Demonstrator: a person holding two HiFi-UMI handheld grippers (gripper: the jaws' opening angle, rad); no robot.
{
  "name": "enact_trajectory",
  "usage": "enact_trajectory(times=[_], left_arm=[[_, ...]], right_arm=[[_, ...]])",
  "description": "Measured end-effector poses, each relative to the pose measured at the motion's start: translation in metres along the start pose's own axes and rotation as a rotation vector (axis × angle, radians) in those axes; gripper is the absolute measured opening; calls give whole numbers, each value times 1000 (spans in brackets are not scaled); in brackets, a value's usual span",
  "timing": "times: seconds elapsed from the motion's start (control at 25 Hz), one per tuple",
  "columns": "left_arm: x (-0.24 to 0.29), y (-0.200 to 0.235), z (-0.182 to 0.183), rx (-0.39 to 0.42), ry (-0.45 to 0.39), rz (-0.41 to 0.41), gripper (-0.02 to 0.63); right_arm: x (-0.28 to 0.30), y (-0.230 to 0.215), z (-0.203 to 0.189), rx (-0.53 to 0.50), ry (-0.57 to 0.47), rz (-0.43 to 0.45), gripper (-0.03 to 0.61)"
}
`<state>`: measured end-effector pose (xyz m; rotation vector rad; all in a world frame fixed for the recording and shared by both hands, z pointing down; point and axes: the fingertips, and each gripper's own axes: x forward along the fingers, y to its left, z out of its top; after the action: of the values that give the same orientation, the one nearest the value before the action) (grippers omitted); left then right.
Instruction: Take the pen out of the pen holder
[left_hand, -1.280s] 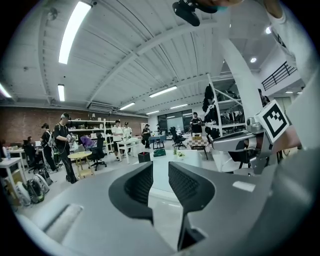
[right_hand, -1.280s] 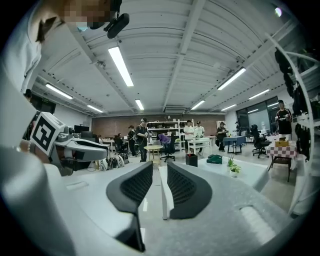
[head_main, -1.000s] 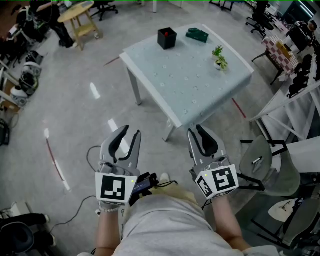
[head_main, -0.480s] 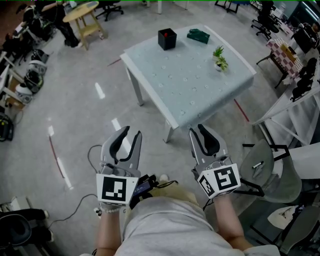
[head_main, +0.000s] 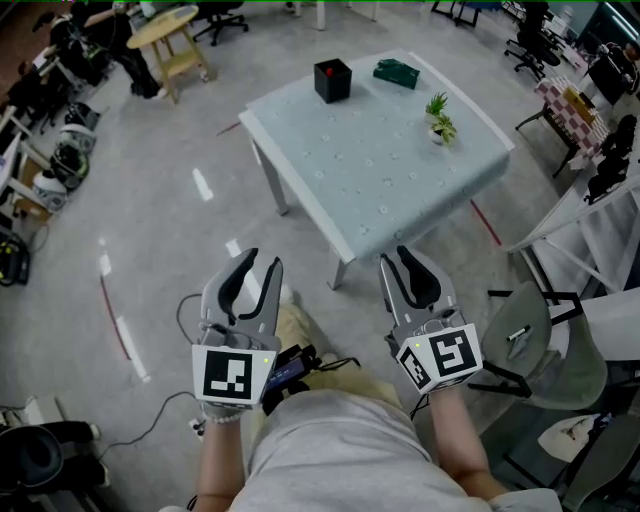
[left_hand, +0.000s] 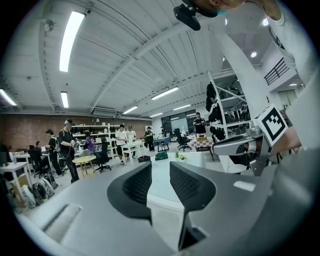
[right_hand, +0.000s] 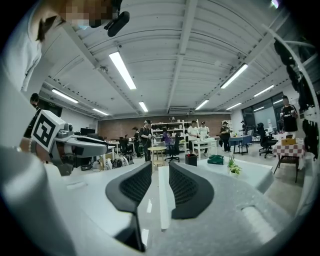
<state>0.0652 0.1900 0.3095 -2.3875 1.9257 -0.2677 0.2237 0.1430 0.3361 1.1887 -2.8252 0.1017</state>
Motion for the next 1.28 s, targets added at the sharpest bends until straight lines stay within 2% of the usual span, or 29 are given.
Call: enact_trajectory(times=[0.48,1.28], left_arm=[[60,41,-8,9,-21,-82,117],[180,164,-11,9,-17,-232,126]], right_arm=[[52,-24,5,-8,-4,-97,109],[202,-44,34,-2,36,-246,117]])
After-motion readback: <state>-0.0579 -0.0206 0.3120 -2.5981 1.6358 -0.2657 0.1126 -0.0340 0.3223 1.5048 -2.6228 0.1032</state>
